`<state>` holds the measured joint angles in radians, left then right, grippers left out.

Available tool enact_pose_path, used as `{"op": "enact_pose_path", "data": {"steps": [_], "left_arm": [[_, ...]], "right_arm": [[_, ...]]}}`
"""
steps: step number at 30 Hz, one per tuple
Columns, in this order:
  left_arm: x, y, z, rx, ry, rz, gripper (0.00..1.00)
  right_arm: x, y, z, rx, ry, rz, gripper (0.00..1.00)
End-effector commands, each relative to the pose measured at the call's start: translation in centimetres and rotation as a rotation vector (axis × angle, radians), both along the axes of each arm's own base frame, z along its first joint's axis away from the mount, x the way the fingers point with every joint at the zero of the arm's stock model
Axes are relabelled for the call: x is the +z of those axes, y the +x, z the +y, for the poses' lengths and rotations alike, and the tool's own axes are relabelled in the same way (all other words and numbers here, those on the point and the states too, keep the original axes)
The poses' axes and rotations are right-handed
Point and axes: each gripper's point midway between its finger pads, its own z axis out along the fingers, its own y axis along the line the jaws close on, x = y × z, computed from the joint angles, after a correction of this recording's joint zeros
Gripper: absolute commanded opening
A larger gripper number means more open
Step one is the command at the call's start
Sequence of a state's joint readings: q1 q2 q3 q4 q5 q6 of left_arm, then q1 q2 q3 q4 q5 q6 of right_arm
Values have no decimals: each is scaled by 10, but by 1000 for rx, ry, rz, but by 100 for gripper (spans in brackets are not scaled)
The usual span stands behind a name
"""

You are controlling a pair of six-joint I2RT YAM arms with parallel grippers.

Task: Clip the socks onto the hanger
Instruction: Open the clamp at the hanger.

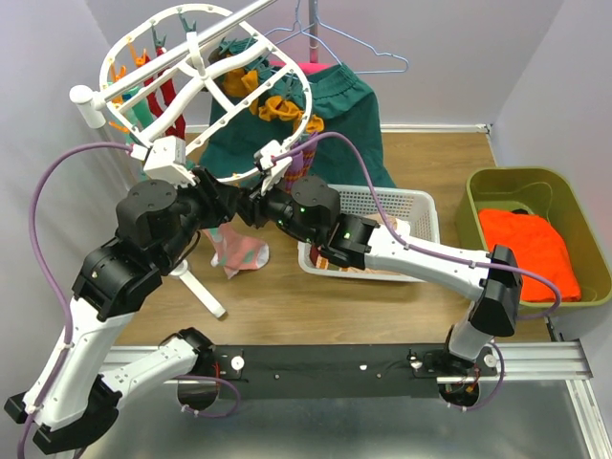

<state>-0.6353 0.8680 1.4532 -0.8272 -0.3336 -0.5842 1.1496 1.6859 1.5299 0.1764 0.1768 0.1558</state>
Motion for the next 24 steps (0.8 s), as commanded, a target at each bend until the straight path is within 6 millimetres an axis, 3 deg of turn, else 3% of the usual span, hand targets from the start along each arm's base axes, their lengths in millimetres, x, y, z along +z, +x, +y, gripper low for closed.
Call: {"op": "enact_pose_path", "data": {"steps": [1,16,24], "left_arm": [[-20,3,6,43,33,48,50],[-27,17,13,132,26,37,41],[-28,23,14,156,24,21,31]], "right_arm": [[-2,-1,-1,-23,-8,-5,27],[-13,-12,3,32,-12,-16,34],[-11,-16,1,53,3,-31,35]]}}
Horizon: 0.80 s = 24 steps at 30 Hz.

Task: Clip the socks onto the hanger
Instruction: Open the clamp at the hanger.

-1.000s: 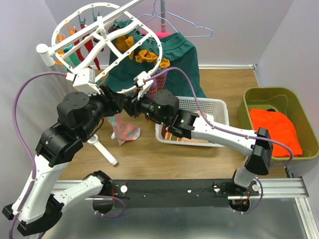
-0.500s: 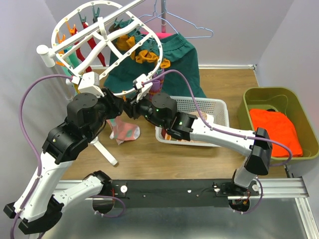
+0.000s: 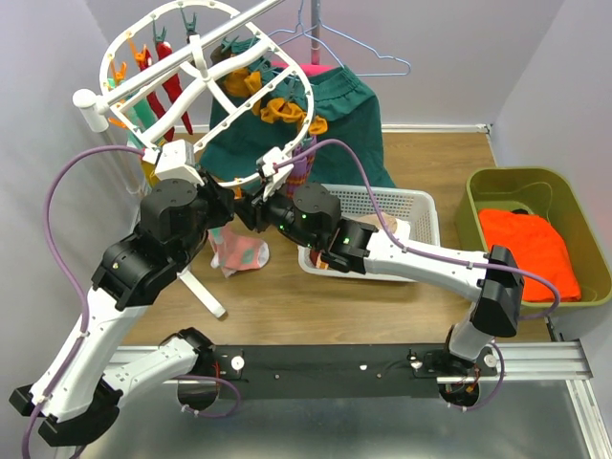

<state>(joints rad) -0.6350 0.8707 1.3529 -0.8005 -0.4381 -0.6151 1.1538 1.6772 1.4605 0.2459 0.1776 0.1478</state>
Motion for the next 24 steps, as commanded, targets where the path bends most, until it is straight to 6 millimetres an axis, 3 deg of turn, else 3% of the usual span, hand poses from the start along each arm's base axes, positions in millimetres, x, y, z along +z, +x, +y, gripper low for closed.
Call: {"op": "enact_pose_path", "data": {"steps": [1,9,17,24], "left_arm": [[5,8,5,52,-10,-31,29],[5,12,7,73,-2,-47,16],[7,13,14,99,9,-64,13],[16,11,15,96,-2,-88,13]], "right_arm": [[1,-15,2,51,-4,-21,38],[1,-21,0,79,0,-35,47],[2,-28,-10,110,-10,-43,60],[13,-19,-31,279,88,-23,62]]}}
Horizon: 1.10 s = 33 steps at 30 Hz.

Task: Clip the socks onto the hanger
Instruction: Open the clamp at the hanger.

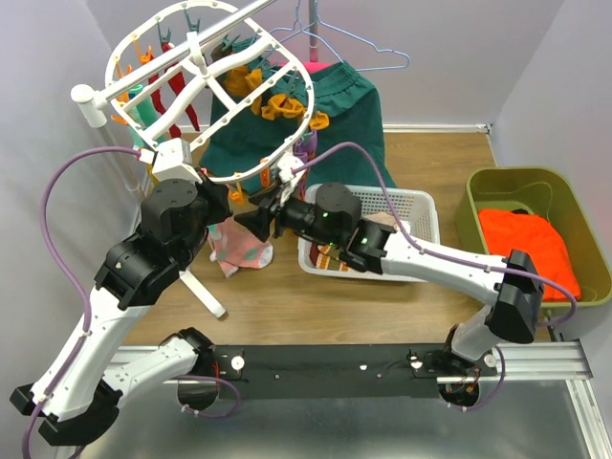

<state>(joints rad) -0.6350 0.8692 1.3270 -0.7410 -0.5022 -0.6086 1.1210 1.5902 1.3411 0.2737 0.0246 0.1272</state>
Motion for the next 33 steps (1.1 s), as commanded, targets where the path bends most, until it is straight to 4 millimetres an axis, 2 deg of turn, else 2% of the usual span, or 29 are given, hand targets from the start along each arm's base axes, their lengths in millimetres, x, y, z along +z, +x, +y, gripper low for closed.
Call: {"op": "enact_pose_path", "data": {"steps": [1,7,13,14,23,26,27,28,31,33], "left_arm": [[12,1,8,34,-4,-48,13],[19,0,5,17,-22,-60,13],[24,-2,6,16,-32,-73,13],[24,-3,7,16,-36,-74,13],[30,-6,6,5,-60,-95,13],[29,-6,6,4,-62,-95,13],[29,-7,5,0,-65,-95,13],[29,-6,5,0,-66,-97,13],[30,-7,5,1,-72,-100,12],[30,-7,6,2,-71,-101,12]], "right_arm": [[24,-3,-17,180,121,16,62],[31,-7,-18,319,158,-27,62],[30,-11,-11,424,168,-42,62],[35,-12,-10,433,175,-51,62],[21,5,2,395,156,-12,62],[25,10,5,391,170,-10,61],[24,12,6,388,162,-3,61],[31,13,7,390,166,-13,60],[28,13,12,404,163,-10,55],[29,12,14,421,165,-10,48]]}}
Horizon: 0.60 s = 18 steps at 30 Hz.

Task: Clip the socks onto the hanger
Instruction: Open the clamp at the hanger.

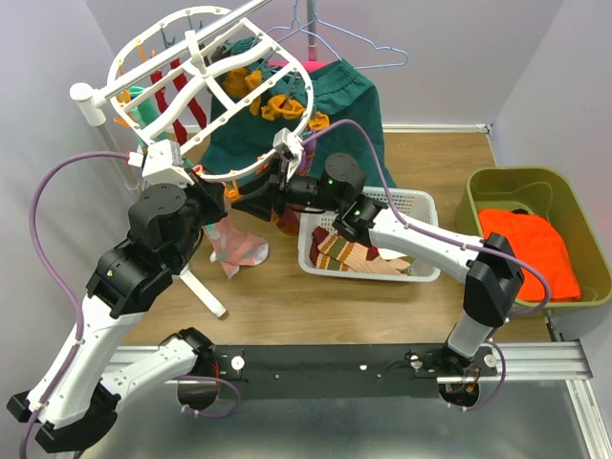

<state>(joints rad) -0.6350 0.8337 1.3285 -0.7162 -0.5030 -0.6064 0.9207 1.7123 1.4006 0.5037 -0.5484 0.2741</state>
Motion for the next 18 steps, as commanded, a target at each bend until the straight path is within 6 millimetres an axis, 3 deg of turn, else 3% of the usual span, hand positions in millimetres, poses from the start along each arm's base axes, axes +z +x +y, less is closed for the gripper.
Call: {"op": "enact_pose_path", "data": {"steps": [1,8,11,12,14,18], "left_arm": [[15,-1,2,3,-37,-51,12],[21,-4,-1,-21,-58,-71,12],[24,-6,-2,-28,-65,-72,14],[25,-6,-2,-28,-67,-72,17],[30,-10,-2,-38,-73,-60,38],[36,-18,2,-47,-82,-55,56]], "right_arm": [[11,0,7,42,22,-14,44],[9,-5,11,89,7,-18,9],[9,-5,13,98,-1,-25,1],[9,-5,13,98,-4,-27,1],[10,-2,14,80,-13,-36,1],[6,-1,17,71,-38,-45,1]]}}
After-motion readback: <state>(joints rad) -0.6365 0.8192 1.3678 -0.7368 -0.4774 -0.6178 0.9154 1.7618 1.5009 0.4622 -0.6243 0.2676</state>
